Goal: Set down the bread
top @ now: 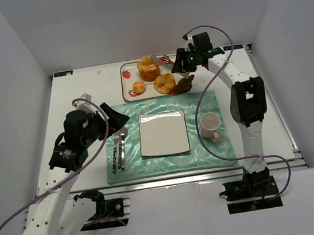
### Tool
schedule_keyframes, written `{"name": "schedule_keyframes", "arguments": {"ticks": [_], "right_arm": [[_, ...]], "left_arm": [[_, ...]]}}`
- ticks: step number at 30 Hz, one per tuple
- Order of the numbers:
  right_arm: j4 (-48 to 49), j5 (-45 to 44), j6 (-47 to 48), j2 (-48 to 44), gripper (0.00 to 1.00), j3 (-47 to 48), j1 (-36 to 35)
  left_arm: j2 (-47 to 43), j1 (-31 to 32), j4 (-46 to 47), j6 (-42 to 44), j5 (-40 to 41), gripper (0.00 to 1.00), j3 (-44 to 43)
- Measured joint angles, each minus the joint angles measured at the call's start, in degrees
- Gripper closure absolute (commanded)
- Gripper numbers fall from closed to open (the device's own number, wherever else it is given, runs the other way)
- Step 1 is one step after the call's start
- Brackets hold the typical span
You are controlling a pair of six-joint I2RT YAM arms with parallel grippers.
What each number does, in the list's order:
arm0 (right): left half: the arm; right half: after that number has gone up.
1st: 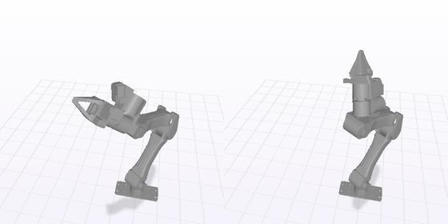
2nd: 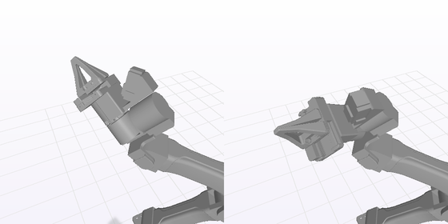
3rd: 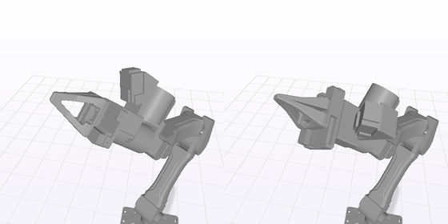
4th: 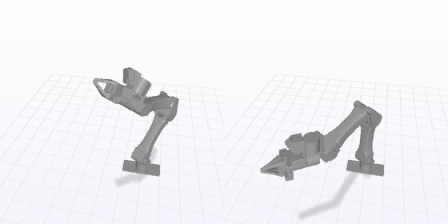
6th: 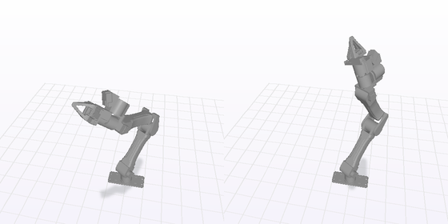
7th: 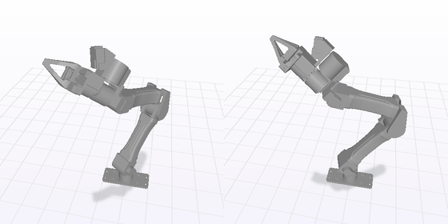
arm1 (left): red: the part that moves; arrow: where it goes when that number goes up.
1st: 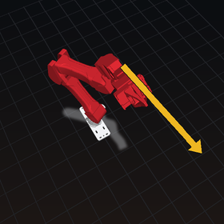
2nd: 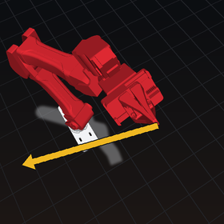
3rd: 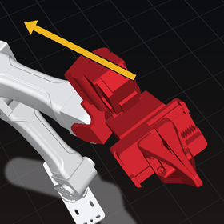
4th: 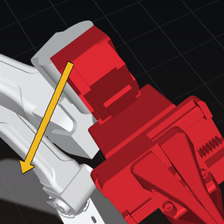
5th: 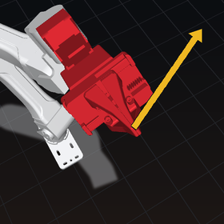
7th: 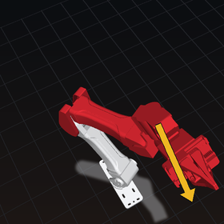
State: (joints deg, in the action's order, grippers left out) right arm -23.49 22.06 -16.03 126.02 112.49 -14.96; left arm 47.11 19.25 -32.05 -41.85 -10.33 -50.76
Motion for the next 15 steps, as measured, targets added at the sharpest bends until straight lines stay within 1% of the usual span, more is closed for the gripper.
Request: {"name": "schedule_keyframes", "arguments": {"ticks": [9,12,13,15], "right_arm": [[0.61,-0.66,-0.26,1.64,0.47,1.51,-1.22],[0.96,-0.98,-0.33,1.92,0.5,1.73,-1.31],[0.98,-0.98,-0.35,1.95,0.54,1.73,-1.33],[1.01,-0.87,-0.48,1.97,0.58,1.73,-1.38]], "left_arm": [[0.37,0.0,0.0,0.02,-0.22,0.02,-0.81],[0.42,0.0,-0.04,0.02,-0.22,0.02,-1.09],[0.44,0.0,-0.04,0.02,-0.22,0.02,-1.16],[0.46,0.0,-0.04,0.02,-0.22,0.02,-1.18]]}}
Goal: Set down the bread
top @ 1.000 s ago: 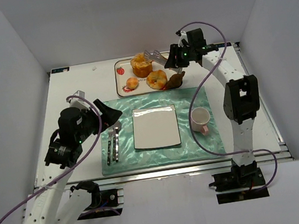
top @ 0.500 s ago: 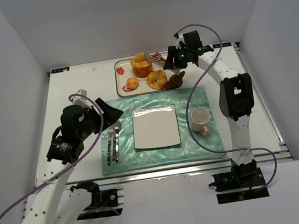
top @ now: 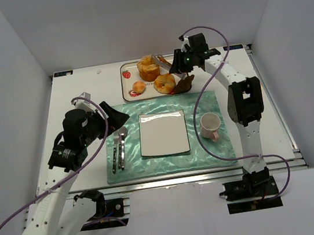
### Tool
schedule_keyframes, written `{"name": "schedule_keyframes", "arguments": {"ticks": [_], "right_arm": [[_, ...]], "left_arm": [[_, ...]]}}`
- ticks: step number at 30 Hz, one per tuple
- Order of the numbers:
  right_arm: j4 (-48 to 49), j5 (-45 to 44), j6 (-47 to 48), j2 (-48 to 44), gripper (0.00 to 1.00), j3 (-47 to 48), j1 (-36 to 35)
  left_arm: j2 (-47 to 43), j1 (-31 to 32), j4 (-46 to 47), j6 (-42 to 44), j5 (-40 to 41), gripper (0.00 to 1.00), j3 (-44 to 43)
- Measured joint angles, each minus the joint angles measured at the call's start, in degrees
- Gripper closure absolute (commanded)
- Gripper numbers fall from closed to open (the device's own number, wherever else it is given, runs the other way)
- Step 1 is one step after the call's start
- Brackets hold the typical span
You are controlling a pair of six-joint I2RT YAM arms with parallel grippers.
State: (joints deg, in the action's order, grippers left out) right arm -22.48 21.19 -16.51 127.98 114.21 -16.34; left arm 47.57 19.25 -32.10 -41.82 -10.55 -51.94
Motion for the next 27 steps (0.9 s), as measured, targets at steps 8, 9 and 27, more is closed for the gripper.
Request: {"name": "schedule_keyframes", "arguments": {"ticks": [8,9,27], "right_arm": [[0.02,0.66,-1.11,0.0,1.0,-0.02,-0.15],[0.04,0.92,-1.31,0.0,1.0,-0.04,-0.15],[1.68,7.54,-9.62,-2.54,1.0,-0.04,0.11]], "left_arm": [[0.0,0.0,0.26,-0.02,0.0,0.02,-0.02],[0.0,0.0,0.42,-0.02,0.0,0.02,-0.02],[-0.35,0.0,0.63,-0.22,0.0,0.02,-0.09]]}}
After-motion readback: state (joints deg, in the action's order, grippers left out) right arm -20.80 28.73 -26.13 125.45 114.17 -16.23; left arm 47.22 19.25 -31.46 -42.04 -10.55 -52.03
